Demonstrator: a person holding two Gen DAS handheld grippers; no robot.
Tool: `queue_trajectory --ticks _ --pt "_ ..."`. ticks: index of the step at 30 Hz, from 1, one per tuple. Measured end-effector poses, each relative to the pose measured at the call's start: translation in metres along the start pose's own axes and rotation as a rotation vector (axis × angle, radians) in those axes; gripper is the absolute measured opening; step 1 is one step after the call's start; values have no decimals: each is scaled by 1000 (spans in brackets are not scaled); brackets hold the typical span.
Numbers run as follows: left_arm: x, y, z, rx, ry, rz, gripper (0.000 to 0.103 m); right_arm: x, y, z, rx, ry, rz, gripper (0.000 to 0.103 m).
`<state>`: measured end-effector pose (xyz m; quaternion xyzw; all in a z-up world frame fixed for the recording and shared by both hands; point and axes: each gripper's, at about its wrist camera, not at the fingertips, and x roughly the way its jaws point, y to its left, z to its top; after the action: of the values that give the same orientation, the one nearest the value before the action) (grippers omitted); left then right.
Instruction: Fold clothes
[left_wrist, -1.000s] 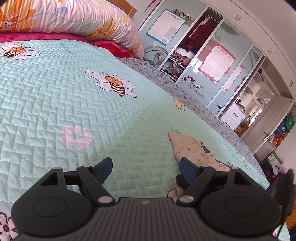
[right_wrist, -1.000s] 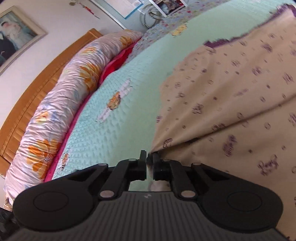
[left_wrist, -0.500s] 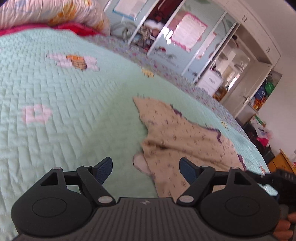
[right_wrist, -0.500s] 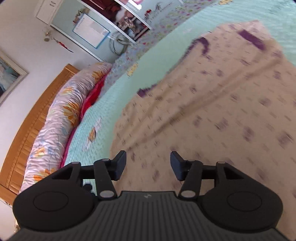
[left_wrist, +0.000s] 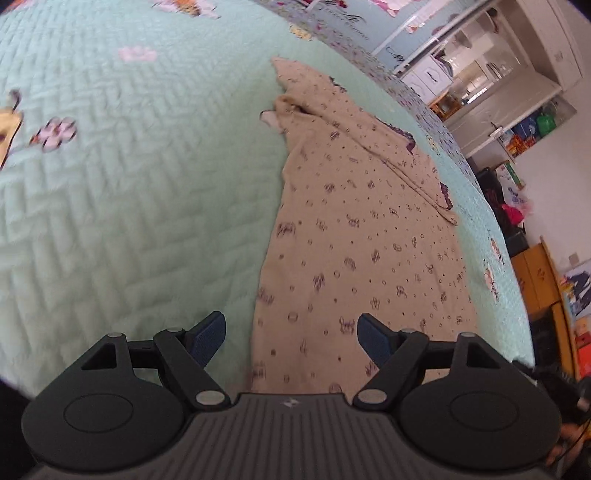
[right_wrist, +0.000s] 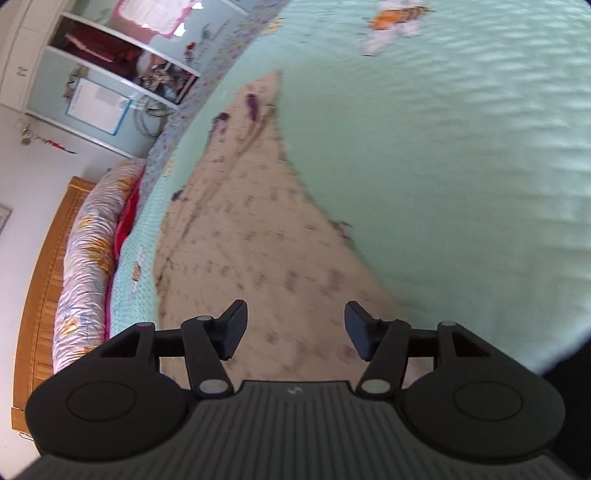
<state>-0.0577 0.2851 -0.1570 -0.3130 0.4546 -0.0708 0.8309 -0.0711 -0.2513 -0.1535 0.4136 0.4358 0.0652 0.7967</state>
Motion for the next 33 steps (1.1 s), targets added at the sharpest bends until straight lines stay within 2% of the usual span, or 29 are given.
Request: queue_trajectory --ticks 2,4,6,8,10,12,13,15,16,17,18,21,22,24,25,26,28,33 --pt "-1 -2 -1 -30 23 -13 84 -13 -13 -7 7 -7 -21 61" --pt "5 -4 -3 -38 63 -38 88 -17 -24 -8 13 -20 -6 64" --pt "8 -7 -6 -52 70 -31 89 -16 -33 -9 20 -21 6 64" --pt "7 -7 -5 -87 81 -46 89 -12 -38 -10 16 -22 2 64" --pt "7 0 -7 -143 93 -80 88 -18 -38 -10 -2 -63 0 64" --pt "6 8 -9 -193 94 -104 85 -23 -44 -8 15 -88 34 65" --pt "6 11 -11 -214 88 -109 81 -20 -46 -7 20 -73 31 67" --pt "3 15 -12 -240 85 -104 66 -13 -51 -5 29 -40 25 68" --pt "3 15 -13 -243 88 -96 48 -11 -50 -6 18 -35 25 68" --pt "3 16 -14 -245 98 -92 15 -10 -48 -8 6 -31 26 68" --pt "5 17 -16 -256 114 -89 0 -8 -47 -9 -6 -26 27 68" --pt "3 16 -24 -266 97 -82 2 -4 -43 -12 -33 -9 28 68" --pt "2 15 -25 -273 90 -82 2 -3 -42 -12 -34 -2 28 63" --pt "-2 13 -26 -281 80 -86 2 -1 -42 -13 -39 13 16 37" --pt "-5 12 -26 -280 76 -91 2 0 -42 -14 -42 20 4 12" --pt "-7 10 -26 -280 73 -96 2 1 -42 -14 -45 27 -8 6" --pt "-12 6 -25 -279 66 -107 2 -3 -41 -16 -50 27 -13 6" --pt "-44 -7 -23 -243 32 -124 1 -48 -31 -15 -43 -40 43 5"
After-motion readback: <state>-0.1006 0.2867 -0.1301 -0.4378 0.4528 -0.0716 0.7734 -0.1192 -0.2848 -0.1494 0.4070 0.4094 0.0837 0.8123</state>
